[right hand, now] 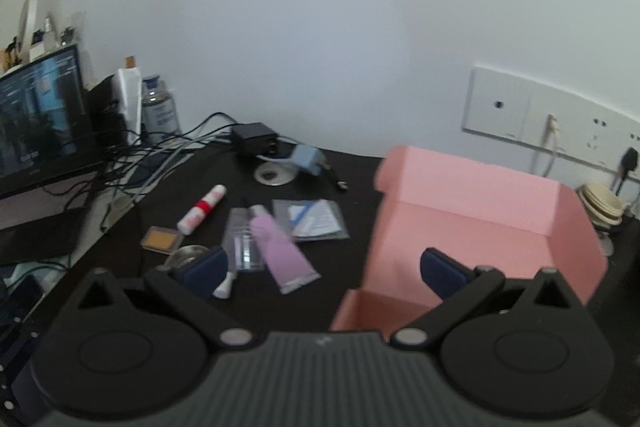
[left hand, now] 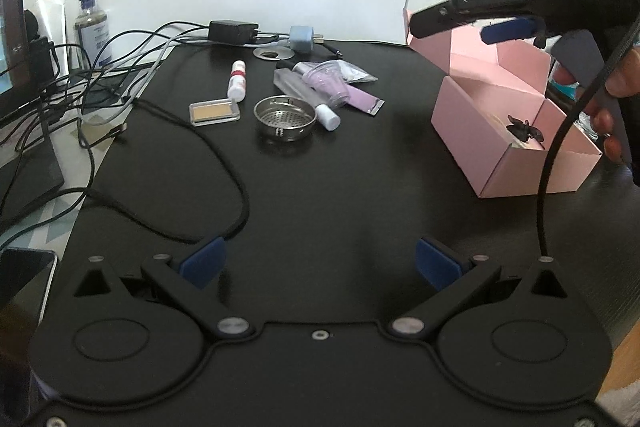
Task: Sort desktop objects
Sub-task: 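Reach the right gripper down to the metal mesh strainer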
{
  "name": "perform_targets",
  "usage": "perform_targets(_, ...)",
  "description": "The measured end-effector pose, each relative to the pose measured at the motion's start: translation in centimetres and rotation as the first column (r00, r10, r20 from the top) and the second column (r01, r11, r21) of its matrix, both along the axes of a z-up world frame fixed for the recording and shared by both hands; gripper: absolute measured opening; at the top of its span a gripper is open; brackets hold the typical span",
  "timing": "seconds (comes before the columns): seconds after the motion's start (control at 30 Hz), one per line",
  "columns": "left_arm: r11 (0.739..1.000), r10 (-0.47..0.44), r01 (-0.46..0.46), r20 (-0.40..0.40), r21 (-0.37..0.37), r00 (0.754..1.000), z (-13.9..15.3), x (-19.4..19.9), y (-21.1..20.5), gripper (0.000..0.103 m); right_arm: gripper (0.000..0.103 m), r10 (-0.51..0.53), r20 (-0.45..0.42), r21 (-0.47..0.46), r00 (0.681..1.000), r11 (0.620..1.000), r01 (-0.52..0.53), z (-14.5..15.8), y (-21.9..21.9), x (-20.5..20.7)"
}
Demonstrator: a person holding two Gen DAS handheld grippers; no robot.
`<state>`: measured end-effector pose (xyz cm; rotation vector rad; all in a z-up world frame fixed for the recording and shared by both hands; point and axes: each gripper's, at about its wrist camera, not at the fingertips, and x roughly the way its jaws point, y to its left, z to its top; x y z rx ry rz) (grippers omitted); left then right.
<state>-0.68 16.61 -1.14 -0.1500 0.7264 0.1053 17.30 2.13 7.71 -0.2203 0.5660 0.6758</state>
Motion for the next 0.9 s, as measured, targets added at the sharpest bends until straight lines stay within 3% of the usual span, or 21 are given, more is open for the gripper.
perform_targets(0.6,1.000,0.007,-0.007,0.000,-0.010,1.000,-0.6,-0.8,0.8,0.103,0.102,0.182,0.001,-0.045,0.983,0.982,-0.182,-2.0,8.1,-1.9)
perform_targets(0.77,1.000,0.004,-0.004,-0.002,0.002,1.000,-0.7,-0.8,0.7,0.103,0.091,0.272,-0.022,-0.050,0.962,0.961,-0.273,-3.3,10.2,-1.7)
perform_targets(0.9,1.000,0.004,-0.004,-0.002,0.010,1.000,-0.7,-0.9,0.6,0.103,0.090,0.313,-0.052,-0.055,0.948,0.947,-0.315,-4.3,11.9,-1.0)
